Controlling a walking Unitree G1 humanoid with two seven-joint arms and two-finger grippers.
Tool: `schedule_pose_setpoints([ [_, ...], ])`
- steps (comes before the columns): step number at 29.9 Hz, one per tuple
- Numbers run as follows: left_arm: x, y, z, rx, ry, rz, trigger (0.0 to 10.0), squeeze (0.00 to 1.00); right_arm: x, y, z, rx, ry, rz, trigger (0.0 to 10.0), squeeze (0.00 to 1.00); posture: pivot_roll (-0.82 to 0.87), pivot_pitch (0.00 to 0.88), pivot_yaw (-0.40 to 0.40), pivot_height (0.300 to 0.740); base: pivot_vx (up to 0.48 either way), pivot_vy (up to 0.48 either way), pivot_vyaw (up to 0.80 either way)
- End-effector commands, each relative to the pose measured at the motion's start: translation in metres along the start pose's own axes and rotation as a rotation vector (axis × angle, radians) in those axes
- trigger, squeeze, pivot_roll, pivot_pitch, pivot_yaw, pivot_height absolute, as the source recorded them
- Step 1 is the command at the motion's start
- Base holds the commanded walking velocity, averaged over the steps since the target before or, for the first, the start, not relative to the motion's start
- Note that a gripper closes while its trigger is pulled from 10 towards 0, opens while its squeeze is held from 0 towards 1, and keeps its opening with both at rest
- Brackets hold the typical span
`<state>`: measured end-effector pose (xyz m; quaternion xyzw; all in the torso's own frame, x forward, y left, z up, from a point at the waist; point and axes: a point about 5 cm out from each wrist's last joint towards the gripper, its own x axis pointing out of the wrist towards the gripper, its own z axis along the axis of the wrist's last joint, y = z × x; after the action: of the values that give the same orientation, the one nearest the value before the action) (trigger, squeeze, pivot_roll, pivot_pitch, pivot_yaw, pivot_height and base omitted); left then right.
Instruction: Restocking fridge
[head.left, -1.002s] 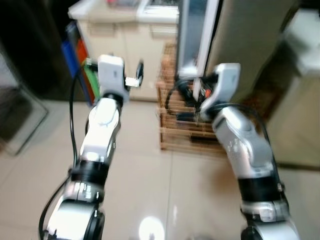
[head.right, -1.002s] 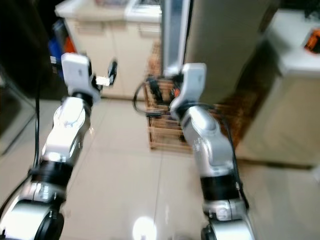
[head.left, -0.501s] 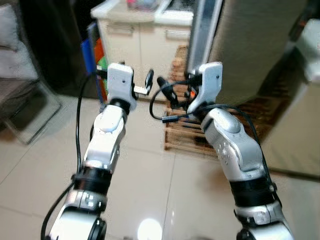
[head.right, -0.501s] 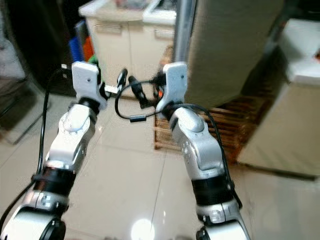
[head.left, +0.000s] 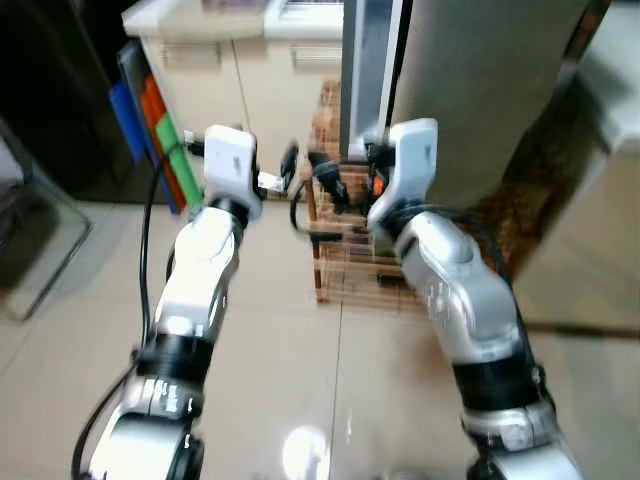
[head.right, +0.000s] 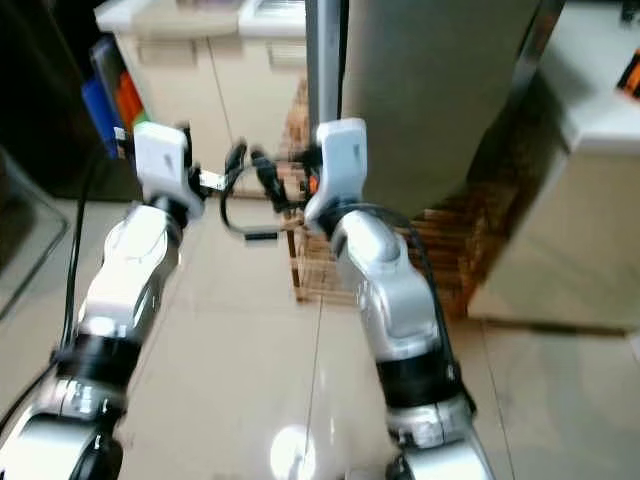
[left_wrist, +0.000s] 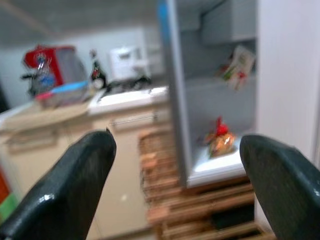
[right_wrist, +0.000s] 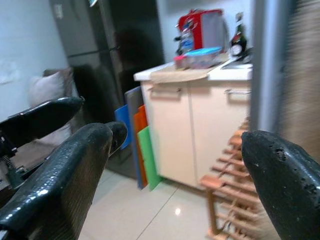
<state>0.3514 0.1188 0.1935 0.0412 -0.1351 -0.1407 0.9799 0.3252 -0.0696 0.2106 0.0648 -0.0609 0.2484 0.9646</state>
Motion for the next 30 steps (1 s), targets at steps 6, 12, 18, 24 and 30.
schedule_pose_setpoints([
  [6,0.007,-0.005,0.008,-0.006,-0.023,-0.043,10.0,0.0,0.003,-0.004,0.007,-0.009,-0.032,-0.007,10.0,0.0,-0.26,0.008,0.066,0.74,0.472,0.0,0.0],
  [12,0.008,0.0,0.008,-0.013,-0.023,-0.021,10.0,0.0,0.003,-0.006,0.007,-0.015,-0.031,0.0,10.0,0.0,-0.25,0.0,0.057,0.74,0.472,0.0,0.0],
  [18,0.007,0.004,0.007,-0.006,-0.023,-0.01,10.0,0.0,0.004,-0.008,0.007,-0.017,-0.033,-0.003,10.0,0.0,-0.24,0.0,0.053,0.74,0.472,0.0,0.0],
  [24,0.005,0.008,0.005,-0.006,-0.011,-0.001,10.0,0.0,-0.005,-0.027,0.001,-0.022,-0.016,-0.073,10.0,0.0,-0.23,0.0,0.053,0.74,0.467,0.0,0.0],
  [30,0.003,0.0,0.005,-0.009,-0.011,-0.034,10.0,0.0,-0.015,-0.047,-0.005,-0.036,0.008,-0.164,10.0,0.0,-0.23,0.0,0.053,0.74,0.464,0.0,0.0],
])
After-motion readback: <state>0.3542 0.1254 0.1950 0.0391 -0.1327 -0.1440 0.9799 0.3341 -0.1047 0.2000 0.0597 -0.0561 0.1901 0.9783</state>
